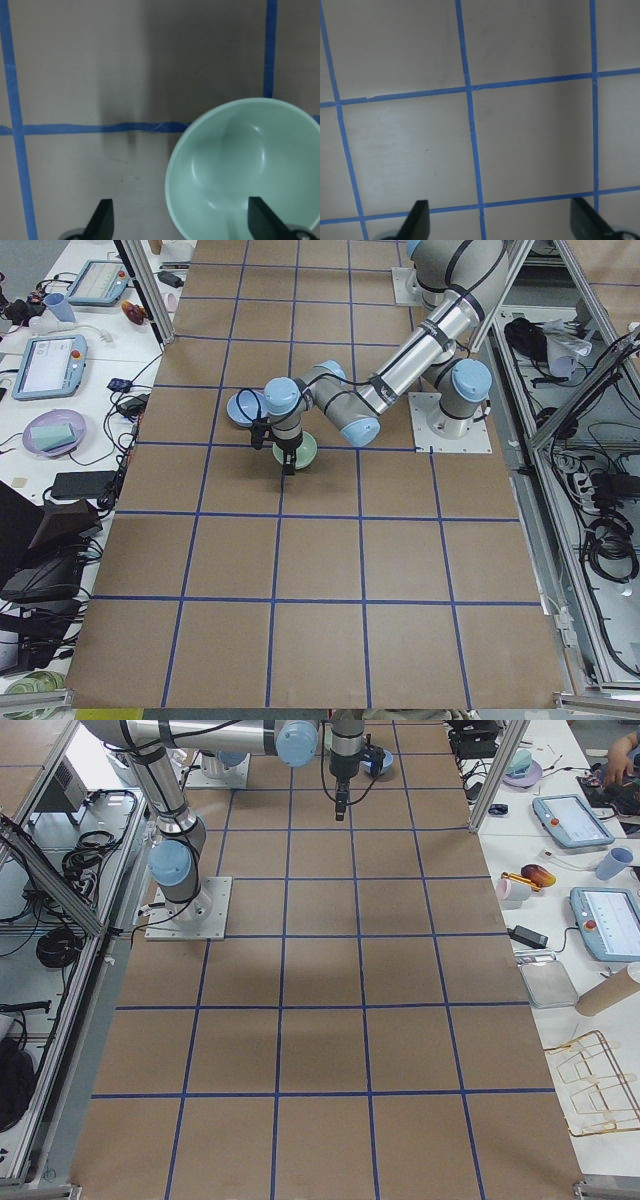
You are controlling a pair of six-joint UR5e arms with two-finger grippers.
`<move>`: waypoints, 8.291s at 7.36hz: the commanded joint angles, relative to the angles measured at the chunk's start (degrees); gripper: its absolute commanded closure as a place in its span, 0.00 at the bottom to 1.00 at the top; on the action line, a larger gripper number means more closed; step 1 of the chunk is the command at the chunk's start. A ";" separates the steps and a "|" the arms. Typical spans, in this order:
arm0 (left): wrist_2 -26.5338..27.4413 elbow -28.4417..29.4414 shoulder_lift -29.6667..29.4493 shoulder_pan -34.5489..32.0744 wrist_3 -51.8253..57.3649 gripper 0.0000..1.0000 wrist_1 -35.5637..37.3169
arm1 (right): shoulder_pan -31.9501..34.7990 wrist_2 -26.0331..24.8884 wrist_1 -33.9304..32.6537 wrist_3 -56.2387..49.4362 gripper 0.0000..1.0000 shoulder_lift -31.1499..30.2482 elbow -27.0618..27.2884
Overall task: Stack green bowl on blue bowl
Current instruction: 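Close the left gripper on the rim of the pale green bowl, then lift the green bowl with the left gripper toward the blue bowl, then lower the green bowl into the blue bowl with the left gripper, then open the left gripper to release the green bowl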
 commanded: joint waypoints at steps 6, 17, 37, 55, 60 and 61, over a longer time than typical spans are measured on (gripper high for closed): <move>-0.14 -2.10 -3.95 0.12 1.49 0.06 3.19 | 0.00 0.00 0.00 0.00 0.00 0.00 -0.02; -1.81 -2.01 -5.10 0.30 3.67 0.81 3.37 | 0.00 0.00 0.00 0.00 0.00 0.00 -0.02; -16.22 16.44 -2.72 -8.12 -13.24 0.95 -15.64 | 0.00 0.00 0.00 0.00 0.00 0.00 -0.02; -20.00 18.29 -12.22 -12.27 -21.62 0.37 -7.62 | 0.00 0.08 0.00 0.00 0.00 0.00 -0.02; -12.82 18.64 -7.40 -14.45 -21.45 0.22 -8.76 | 0.00 0.09 0.00 0.00 0.00 0.00 -0.02; -12.53 18.64 -5.47 -16.21 -21.62 0.15 -10.76 | 0.00 0.00 0.00 0.00 0.00 0.00 -0.02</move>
